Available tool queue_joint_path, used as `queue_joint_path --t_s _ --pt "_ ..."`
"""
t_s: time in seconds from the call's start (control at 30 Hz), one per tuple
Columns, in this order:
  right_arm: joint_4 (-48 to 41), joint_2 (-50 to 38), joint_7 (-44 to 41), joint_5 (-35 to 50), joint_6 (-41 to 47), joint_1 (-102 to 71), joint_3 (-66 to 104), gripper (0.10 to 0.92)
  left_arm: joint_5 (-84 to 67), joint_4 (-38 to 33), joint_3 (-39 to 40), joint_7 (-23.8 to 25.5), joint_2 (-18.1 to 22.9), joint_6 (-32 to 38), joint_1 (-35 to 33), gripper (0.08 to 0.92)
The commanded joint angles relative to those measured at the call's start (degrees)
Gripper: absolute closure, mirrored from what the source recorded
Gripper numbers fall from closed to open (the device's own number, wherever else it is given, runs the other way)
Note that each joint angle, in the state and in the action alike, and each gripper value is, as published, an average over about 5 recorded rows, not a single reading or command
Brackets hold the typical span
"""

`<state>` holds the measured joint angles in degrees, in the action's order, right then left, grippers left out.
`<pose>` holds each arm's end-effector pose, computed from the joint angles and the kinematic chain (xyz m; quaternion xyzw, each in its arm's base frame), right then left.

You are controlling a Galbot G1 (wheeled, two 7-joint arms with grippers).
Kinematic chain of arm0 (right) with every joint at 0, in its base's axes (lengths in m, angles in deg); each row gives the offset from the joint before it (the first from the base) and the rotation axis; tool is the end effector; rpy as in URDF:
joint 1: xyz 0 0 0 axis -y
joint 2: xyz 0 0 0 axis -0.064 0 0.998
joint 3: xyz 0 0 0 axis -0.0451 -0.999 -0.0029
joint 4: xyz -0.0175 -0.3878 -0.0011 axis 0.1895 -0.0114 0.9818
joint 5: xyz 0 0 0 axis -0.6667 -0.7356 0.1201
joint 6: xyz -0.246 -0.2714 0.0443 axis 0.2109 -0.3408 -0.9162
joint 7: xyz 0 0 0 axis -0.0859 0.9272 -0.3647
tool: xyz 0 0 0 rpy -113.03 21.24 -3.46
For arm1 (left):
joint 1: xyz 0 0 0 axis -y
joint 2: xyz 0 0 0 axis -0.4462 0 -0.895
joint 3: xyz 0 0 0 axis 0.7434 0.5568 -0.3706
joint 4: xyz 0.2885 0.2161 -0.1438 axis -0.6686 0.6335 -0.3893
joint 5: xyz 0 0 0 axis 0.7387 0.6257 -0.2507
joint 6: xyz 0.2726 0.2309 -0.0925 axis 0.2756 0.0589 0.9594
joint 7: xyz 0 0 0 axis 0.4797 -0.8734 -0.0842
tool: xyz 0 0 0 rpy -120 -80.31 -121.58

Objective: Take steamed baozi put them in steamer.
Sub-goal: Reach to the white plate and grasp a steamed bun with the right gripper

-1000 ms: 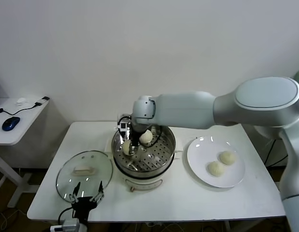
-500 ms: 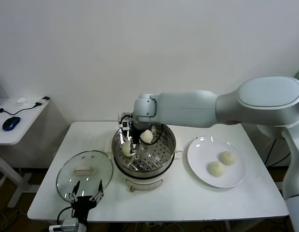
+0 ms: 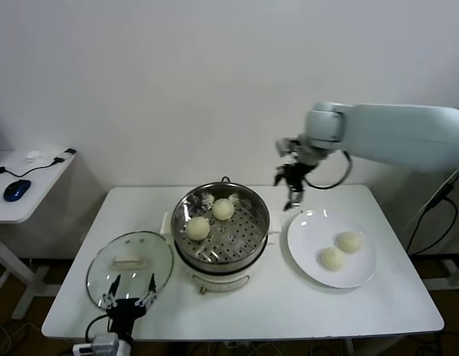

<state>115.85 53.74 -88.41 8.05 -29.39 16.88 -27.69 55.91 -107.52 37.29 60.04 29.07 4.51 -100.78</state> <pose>0.5893 -0.0946 -0.0361 0.5323 -0.5389 0.5268 0.3857 0.1272 0.0365 -0.3824 0.0551 -0.9871 -0.0329 0.1465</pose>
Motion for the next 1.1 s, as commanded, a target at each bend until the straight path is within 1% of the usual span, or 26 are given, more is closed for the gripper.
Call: queue_joint_path --t_s 0.03,0.23,0.47,0.7,1.0,1.1 --pt "0.72 -15.78 -2.46 -14.83 -2.63 -12.14 2.16 0.203 0.06 -0.11 -0.09 0.05 0.05 0.04 -0.2 0.177" --pt "-0.56 -15.09 -0.83 -17.65 -0.31 -23.64 10.25 0.203 0.29 -0.74 -0.11 0.14 0.5 -0.03 -1.06 0.177" --pt "-3.98 -12.49 1.91 -20.05 1.84 -30.9 16.27 0.203 0.44 -0.6 -0.15 0.1 0.68 0.0 -1.44 0.177" --pt "-8.21 -9.58 3.78 -21.49 2.77 -33.54 18.64 0.203 0.45 -0.23 -0.18 0.02 0.64 0.2 -1.63 0.177" --pt "-8.9 -8.2 4.13 -21.13 3.07 -33.96 19.07 0.204 0.23 0.35 -0.42 -0.1 0.41 0.5 -1.41 0.177" --pt "-8.85 -8.23 4.46 -21.31 3.12 -33.77 19.26 0.231 0.29 0.36 -0.42 -0.11 0.41 0.51 -1.3 0.177"
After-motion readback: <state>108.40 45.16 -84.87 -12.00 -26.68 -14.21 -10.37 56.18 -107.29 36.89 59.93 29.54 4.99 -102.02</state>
